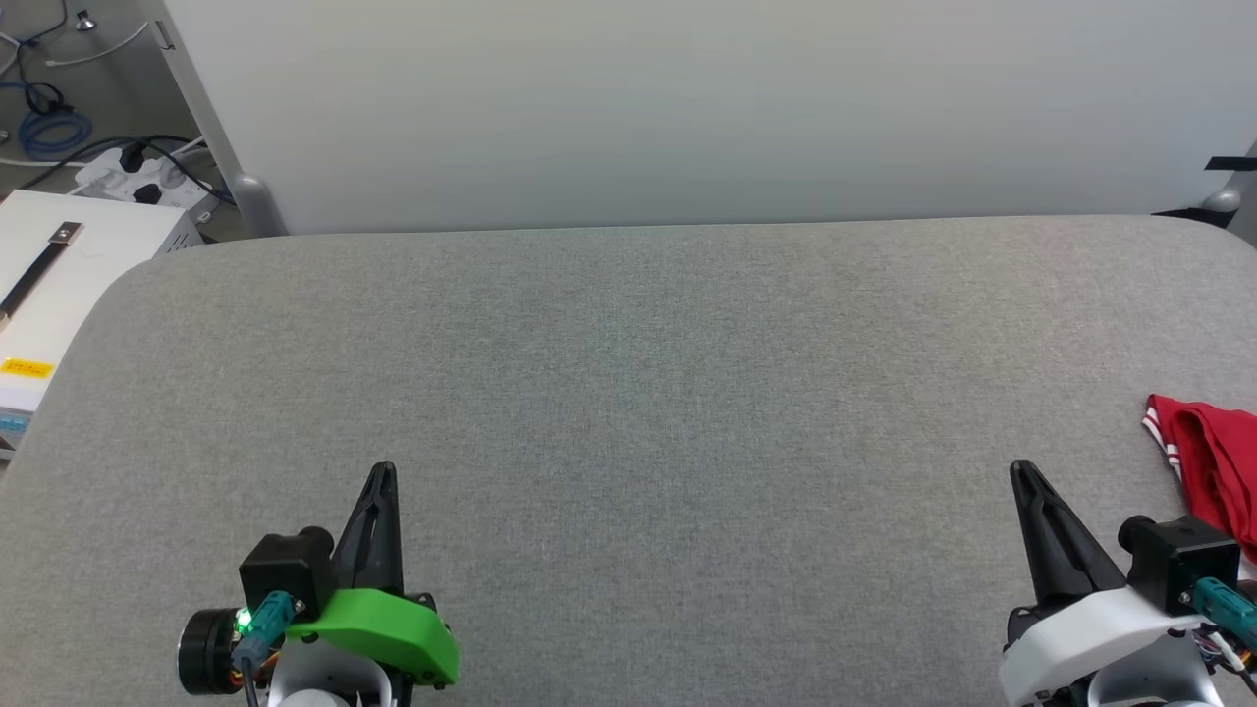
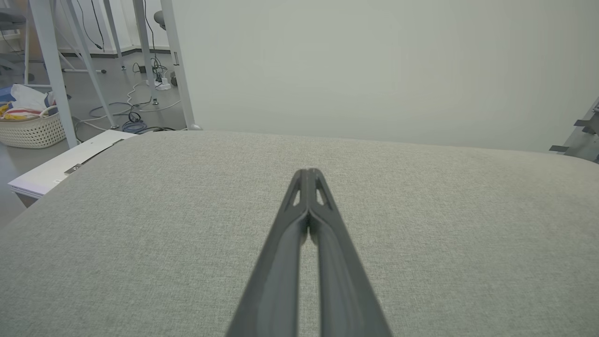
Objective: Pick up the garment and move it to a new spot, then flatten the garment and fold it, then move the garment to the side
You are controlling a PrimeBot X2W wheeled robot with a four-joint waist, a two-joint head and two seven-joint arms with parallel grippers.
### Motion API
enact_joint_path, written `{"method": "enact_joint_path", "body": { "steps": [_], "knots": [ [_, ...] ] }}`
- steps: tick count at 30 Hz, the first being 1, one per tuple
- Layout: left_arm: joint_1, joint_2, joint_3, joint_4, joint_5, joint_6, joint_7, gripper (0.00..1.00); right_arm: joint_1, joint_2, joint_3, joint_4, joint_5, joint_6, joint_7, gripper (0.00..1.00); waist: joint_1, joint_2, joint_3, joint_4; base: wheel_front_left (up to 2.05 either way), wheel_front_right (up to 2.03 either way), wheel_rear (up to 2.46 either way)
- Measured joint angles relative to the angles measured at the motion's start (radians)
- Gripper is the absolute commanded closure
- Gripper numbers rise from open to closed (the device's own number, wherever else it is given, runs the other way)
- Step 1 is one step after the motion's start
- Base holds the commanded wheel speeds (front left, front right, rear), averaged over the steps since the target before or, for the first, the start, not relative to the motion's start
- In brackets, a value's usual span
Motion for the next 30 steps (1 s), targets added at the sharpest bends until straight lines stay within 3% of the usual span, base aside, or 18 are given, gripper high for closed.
{"method": "enact_joint_path", "body": {
  "steps": [30],
  "knots": [
    [0.0,-0.049,0.063,-0.035,0.097,-0.036,0.058,1.0,-0.021,0.016,-0.003,0.037,-0.044,0.0,0.0,1.0,0.0,0.0,0.001,0.003,0.0,0.0,0.0]
  ]
}}
